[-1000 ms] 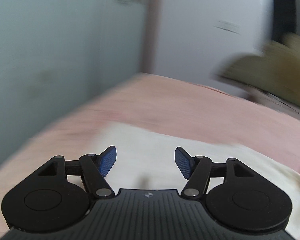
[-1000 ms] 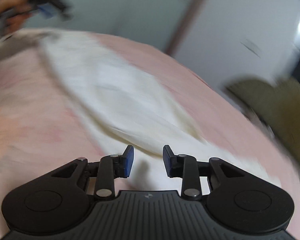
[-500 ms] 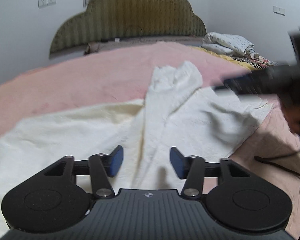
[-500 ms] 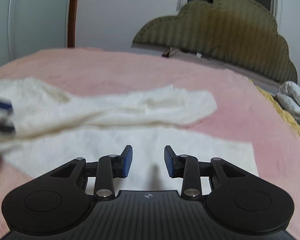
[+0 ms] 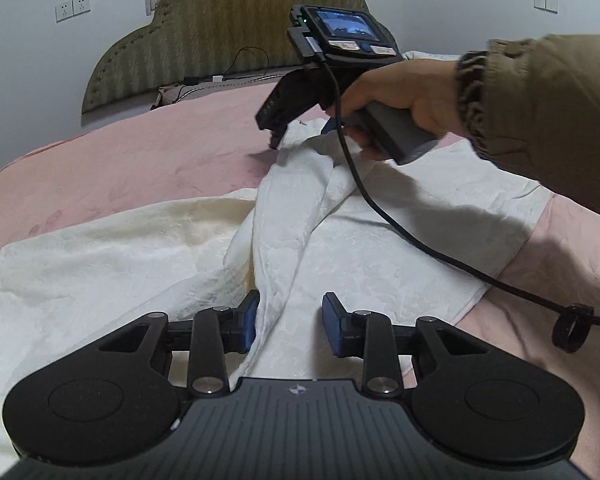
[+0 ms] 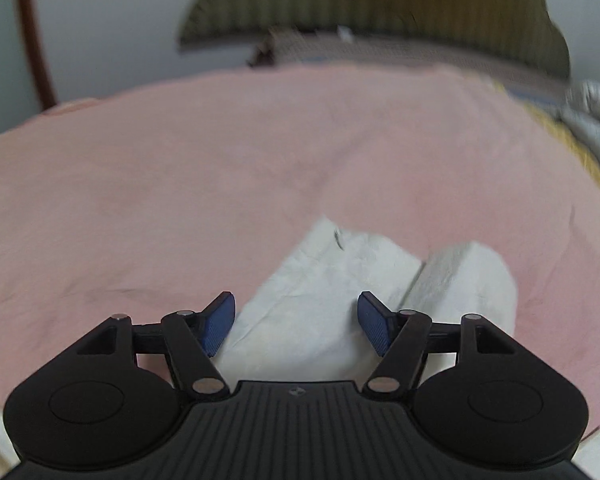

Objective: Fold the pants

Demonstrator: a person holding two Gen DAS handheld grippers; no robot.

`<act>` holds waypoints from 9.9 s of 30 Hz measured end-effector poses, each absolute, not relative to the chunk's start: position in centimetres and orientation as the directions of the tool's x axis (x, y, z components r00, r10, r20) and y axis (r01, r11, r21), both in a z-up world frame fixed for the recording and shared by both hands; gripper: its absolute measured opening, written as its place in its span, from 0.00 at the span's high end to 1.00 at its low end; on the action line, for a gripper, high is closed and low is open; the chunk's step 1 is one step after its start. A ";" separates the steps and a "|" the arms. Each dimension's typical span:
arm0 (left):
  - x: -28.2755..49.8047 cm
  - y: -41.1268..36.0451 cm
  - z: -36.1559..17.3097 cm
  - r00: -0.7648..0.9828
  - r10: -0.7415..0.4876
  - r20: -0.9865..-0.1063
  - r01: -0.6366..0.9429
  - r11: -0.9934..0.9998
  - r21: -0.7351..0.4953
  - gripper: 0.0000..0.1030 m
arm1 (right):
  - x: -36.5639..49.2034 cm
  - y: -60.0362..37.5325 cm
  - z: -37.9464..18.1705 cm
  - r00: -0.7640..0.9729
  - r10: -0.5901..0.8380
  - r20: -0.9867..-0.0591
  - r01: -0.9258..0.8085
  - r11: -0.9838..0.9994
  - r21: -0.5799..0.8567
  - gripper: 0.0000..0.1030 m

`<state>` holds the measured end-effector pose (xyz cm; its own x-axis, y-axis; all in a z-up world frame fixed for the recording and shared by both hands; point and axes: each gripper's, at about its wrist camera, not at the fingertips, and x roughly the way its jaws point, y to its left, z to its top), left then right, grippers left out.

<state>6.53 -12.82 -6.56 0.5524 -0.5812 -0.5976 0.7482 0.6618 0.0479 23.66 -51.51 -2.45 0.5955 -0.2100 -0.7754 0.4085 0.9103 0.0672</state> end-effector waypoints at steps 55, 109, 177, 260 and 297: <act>9.2 -12.6 4.1 0.890 -0.404 -0.213 0.425 0.903 0.062 0.93 | 2.3 -59.9 8.9 0.992 -0.037 -0.117 0.101 0.787 0.609 0.94; 5.1 -14.6 -4.1 0.667 -0.480 -0.570 0.653 0.745 0.136 0.29 | -3.5 -59.5 -4.9 0.844 -0.131 -0.520 0.408 0.786 0.464 0.36; 13.2 -9.6 -3.2 0.320 -0.914 -0.251 0.324 0.355 -0.877 0.00 | -2.2 -42.0 -1.4 0.936 -0.215 -0.277 0.198 0.976 -0.090 0.91; 11.0 1.2 -1.6 0.452 -0.661 -0.599 0.286 0.743 -0.605 0.29 | 1.1 -22.5 -5.3 0.827 0.344 -0.445 -0.430 0.897 -0.105 0.87; 11.2 2.7 -3.2 0.500 -0.583 -0.640 0.241 0.804 -0.544 0.77 | 3.2 -24.5 -4.7 0.779 0.317 -0.541 -0.299 0.946 0.123 0.85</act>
<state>11.25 2.68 -3.16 0.4996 -0.5834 -0.6404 0.2411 0.8037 -0.5440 3.23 -24.48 -4.66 0.7794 0.3168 -0.5405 -0.2993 0.9462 0.1229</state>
